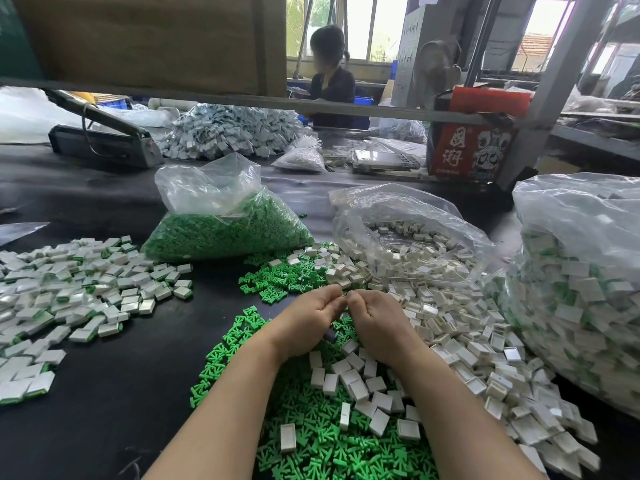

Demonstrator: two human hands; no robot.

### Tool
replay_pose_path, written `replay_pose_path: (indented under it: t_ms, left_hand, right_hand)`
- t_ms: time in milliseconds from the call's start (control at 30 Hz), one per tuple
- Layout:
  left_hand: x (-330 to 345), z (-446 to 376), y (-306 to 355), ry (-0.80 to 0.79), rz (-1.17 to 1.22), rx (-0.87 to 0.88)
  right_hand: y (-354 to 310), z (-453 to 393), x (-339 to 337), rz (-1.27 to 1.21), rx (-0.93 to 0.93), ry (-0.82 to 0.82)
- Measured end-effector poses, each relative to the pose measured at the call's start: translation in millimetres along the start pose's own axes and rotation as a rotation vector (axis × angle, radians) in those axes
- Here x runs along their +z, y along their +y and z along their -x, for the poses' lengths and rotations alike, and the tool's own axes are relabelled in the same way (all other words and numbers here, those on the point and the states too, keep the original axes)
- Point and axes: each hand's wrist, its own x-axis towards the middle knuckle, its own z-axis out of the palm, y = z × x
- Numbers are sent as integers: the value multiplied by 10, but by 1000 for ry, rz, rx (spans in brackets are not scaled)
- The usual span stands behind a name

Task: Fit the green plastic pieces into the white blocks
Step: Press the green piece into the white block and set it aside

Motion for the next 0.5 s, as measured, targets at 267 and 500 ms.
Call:
replay_pose_path:
  t_ms: [267,500]
  left_hand:
    - [-23,25,25,-38,46,-1]
    - [-19,42,56,12,105,6]
  right_hand:
    - [20,11,-51,-109,43,-96]
    - [-9,-5,-56,-286,67,-84]
